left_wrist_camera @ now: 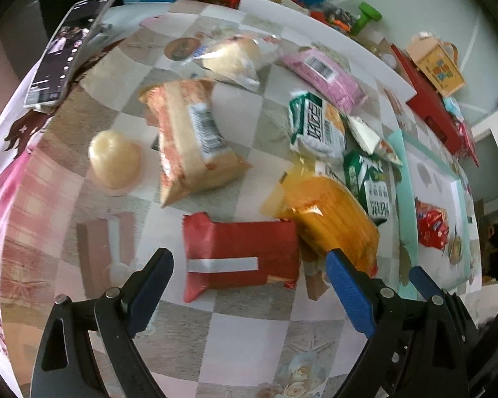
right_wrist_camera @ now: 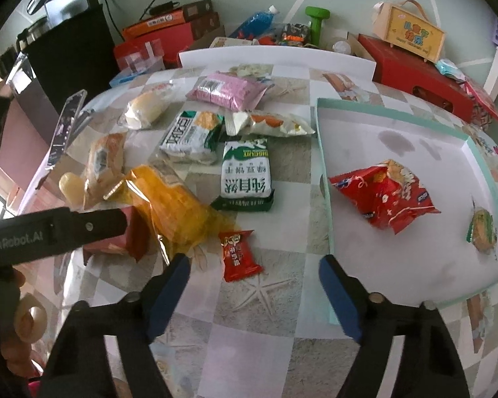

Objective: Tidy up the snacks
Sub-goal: 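Move both open tools back to the snack pile, then grasp the small red candy packet with the right tool while the left tool grasps the red striped pack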

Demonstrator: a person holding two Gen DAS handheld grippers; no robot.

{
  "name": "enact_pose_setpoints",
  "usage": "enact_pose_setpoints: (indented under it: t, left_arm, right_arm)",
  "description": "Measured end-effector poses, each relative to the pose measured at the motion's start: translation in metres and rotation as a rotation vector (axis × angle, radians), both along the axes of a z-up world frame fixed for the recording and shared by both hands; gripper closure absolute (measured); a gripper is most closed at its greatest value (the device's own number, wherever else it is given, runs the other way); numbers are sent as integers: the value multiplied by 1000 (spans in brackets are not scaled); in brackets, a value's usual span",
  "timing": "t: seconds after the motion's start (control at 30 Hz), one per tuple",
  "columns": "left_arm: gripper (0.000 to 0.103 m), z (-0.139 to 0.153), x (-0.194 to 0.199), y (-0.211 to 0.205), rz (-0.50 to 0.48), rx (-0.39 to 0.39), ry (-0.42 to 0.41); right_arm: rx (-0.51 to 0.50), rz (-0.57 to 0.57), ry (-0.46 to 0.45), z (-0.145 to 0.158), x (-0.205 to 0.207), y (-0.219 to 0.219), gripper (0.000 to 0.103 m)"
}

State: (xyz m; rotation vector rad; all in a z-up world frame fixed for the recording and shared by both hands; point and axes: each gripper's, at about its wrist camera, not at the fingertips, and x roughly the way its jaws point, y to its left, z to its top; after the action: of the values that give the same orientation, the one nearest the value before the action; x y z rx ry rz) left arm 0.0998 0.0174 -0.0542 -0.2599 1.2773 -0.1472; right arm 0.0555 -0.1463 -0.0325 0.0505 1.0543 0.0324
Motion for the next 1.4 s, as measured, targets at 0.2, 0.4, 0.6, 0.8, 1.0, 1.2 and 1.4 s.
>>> enact_pose_setpoints:
  t: [0.2, 0.4, 0.6, 0.8, 1.0, 1.2, 1.4]
  left_arm:
    - [10, -14, 3, -11, -1, 28, 33]
    - [10, -19, 5, -13, 6, 63, 26]
    - [28, -16, 7, -13, 4, 81, 12]
    - [34, -14, 10, -11, 14, 61, 8]
    - [36, -12, 12, -5, 23, 47, 3]
    - [36, -3, 9, 2, 40, 32, -16]
    - [36, 10, 6, 13, 67, 22, -41]
  right_arm:
    - [-16, 8, 23, -13, 4, 4, 35]
    - [-55, 22, 30, -25, 10, 9, 44]
    - [-84, 45, 9, -25, 12, 15, 62]
    - [-73, 45, 2, -24, 11, 14, 74]
    - [-45, 30, -6, -19, 10, 7, 75]
    - [-28, 19, -37, -8, 5, 4, 75]
    - [-19, 8, -59, 1, 4, 0, 75]
